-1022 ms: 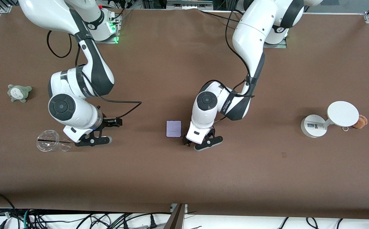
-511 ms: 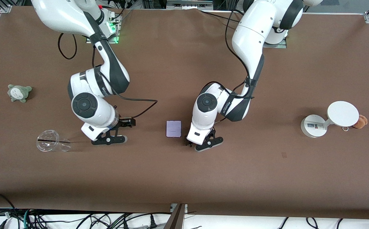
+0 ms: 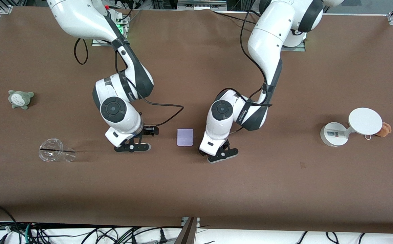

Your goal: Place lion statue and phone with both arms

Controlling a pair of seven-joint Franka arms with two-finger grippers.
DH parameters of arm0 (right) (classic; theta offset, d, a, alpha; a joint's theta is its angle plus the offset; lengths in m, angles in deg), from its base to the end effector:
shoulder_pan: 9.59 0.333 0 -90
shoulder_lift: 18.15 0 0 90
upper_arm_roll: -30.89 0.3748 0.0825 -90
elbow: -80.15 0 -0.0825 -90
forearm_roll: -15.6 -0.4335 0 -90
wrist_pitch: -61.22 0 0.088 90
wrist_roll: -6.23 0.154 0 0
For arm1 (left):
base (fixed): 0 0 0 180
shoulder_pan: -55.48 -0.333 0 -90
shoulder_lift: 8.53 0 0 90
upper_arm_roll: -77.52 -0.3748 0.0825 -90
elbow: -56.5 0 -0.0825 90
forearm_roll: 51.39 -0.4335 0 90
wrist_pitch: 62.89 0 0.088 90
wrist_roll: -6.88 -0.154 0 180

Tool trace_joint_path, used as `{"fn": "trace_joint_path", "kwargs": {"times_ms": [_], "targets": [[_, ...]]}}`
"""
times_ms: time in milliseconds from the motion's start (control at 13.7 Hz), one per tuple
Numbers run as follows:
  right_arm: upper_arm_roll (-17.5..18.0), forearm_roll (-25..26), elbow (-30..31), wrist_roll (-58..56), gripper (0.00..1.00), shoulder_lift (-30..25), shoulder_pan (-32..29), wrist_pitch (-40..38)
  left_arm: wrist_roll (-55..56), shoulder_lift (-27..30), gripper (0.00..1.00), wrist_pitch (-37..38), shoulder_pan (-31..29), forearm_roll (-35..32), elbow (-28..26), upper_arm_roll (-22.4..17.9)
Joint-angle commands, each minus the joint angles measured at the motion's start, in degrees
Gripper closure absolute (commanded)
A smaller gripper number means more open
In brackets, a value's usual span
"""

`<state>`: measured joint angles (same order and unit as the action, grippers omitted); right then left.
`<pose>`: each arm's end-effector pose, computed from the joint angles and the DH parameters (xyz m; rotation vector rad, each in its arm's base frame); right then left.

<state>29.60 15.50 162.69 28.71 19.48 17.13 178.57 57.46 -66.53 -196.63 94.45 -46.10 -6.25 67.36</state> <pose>0.7128 0.3423 0.2749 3.1086 0.0855 -0.0619 0.7578 -0.4818 0.1882 2.9771 0.5043 0.3441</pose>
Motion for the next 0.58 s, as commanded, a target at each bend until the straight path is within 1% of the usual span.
{"fn": "trace_joint_path", "kwargs": {"times_ms": [0,146,365,511], "targets": [[-0.2,-0.8,-0.4,2.5,0.00,0.9,1.9,3.0,-7.0,4.2,1.00,3.6,-3.1,-1.3,-1.0,0.3],[-0.2,-0.8,-0.5,6.1,0.00,2.4,3.9,5.9,-13.9,7.0,1.00,7.7,-5.9,-1.3,-2.1,0.3],[-0.2,-0.3,-0.7,11.9,0.00,5.6,8.0,12.5,-22.2,13.6,1.00,8.1,-8.8,-1.4,-10.6,0.2],[-0.4,-0.1,-0.9,15.5,0.00,7.2,10.2,14.8,-28.4,19.6,1.00,7.7,-11.5,-1.4,-18.3,0.3]]}}
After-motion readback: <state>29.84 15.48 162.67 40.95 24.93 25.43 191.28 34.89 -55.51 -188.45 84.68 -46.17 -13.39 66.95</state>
